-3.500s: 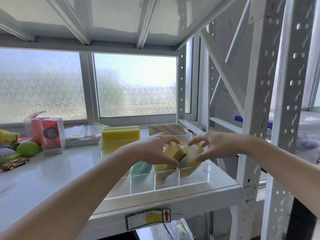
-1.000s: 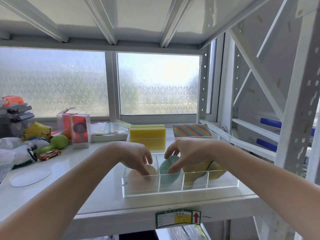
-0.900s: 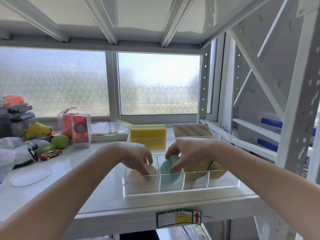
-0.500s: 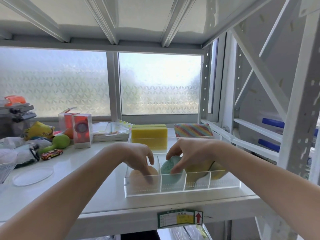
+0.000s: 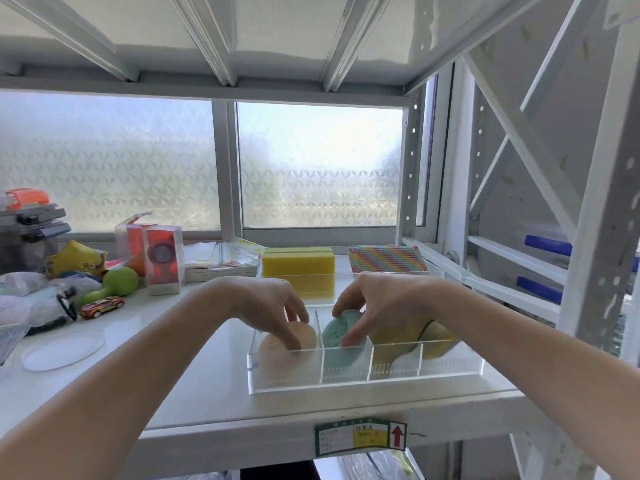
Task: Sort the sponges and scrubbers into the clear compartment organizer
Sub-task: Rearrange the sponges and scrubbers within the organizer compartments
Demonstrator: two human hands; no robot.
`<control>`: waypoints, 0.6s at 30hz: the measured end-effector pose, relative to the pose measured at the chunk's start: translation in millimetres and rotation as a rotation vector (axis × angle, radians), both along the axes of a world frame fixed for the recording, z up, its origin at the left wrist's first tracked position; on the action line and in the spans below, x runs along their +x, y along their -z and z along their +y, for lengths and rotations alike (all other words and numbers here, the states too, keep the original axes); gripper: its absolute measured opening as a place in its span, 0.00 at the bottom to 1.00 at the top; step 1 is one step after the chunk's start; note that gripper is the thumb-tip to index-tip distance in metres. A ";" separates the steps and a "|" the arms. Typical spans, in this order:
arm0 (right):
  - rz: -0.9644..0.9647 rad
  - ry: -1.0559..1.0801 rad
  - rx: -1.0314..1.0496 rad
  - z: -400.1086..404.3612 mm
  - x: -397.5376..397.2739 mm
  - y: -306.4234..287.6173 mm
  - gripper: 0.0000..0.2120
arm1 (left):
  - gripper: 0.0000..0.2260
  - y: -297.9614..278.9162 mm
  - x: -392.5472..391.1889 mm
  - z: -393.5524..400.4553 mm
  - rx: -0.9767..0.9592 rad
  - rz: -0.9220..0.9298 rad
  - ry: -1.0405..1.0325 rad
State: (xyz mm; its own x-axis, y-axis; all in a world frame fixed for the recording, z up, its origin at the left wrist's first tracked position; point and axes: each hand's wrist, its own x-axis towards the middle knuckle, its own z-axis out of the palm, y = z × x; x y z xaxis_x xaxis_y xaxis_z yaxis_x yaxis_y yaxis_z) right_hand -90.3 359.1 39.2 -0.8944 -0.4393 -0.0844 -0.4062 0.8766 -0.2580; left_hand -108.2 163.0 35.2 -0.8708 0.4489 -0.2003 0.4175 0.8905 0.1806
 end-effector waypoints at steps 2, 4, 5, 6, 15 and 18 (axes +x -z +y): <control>-0.001 -0.002 -0.005 -0.3 0.0 -0.5 0.28 | 0.25 -3.9 1.1 -3.6 0.041 0.013 0.004; -0.002 -0.008 -0.013 -0.5 0.2 -0.7 0.27 | 0.23 -7.1 1.6 -7.1 0.087 0.011 0.002; 0.000 -0.009 -0.018 -0.2 0.8 -0.7 0.27 | 0.22 -7.5 1.3 -8.5 0.116 0.005 0.002; 0.003 -0.008 -0.023 -0.2 1.0 -0.7 0.27 | 0.20 -6.8 0.5 -9.3 0.149 0.002 0.003; -0.003 -0.026 -0.044 2.9 3.7 -4.7 0.26 | 0.16 -2.9 -3.3 -1.2 0.222 -0.143 0.005; -0.035 -0.031 -0.015 3.2 4.2 -7.6 0.26 | 0.19 -1.4 -3.1 -2.1 0.197 -0.176 0.017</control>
